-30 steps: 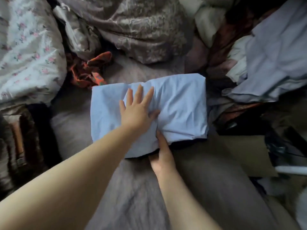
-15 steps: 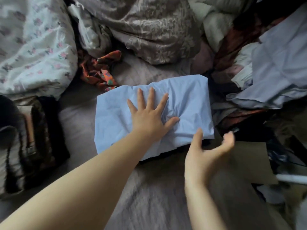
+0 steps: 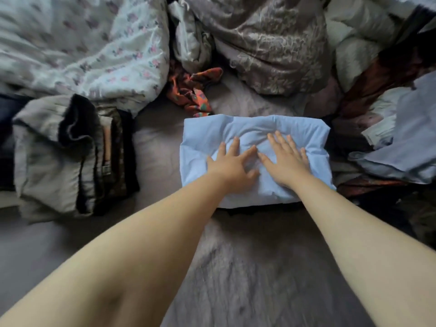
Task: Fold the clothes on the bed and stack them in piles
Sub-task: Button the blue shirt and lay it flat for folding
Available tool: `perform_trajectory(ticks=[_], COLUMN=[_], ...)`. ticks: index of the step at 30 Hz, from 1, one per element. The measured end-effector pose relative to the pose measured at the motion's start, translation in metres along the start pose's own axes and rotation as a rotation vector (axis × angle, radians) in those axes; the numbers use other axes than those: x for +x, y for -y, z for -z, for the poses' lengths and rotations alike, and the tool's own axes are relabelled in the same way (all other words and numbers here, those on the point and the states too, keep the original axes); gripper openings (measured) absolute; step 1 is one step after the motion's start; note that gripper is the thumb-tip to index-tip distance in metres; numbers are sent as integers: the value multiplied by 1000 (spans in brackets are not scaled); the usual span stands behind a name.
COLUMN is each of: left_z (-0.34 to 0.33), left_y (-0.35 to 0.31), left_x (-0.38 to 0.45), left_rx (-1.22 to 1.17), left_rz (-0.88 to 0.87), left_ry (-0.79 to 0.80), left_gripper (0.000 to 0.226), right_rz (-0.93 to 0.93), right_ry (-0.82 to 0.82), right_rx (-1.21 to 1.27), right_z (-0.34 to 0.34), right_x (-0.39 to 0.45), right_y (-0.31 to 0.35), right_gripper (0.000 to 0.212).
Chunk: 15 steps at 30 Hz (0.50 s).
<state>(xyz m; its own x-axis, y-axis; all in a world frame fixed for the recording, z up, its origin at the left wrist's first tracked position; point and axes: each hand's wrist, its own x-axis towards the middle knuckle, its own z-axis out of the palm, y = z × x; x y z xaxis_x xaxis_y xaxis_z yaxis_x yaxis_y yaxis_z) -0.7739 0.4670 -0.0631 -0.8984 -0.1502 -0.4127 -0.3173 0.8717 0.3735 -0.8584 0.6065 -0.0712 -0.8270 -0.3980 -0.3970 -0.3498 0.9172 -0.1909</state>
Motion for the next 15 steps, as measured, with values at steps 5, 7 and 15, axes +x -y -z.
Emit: perform_trajectory(ticks=[5, 7, 15], left_z=[-2, 10, 94], left_y=[59, 99, 230], left_x=[-76, -99, -119], left_rx=[-33, -47, -254], left_rz=[76, 74, 634], left_ry=[-221, -433, -730], left_gripper=[55, 57, 60], right_rz=[101, 258, -156], right_ry=[-363, -475, 267], right_rx=[106, 327, 1298], right_z=[18, 9, -67], right_x=[-35, -51, -30], right_y=[33, 76, 275], right_gripper=[69, 65, 66])
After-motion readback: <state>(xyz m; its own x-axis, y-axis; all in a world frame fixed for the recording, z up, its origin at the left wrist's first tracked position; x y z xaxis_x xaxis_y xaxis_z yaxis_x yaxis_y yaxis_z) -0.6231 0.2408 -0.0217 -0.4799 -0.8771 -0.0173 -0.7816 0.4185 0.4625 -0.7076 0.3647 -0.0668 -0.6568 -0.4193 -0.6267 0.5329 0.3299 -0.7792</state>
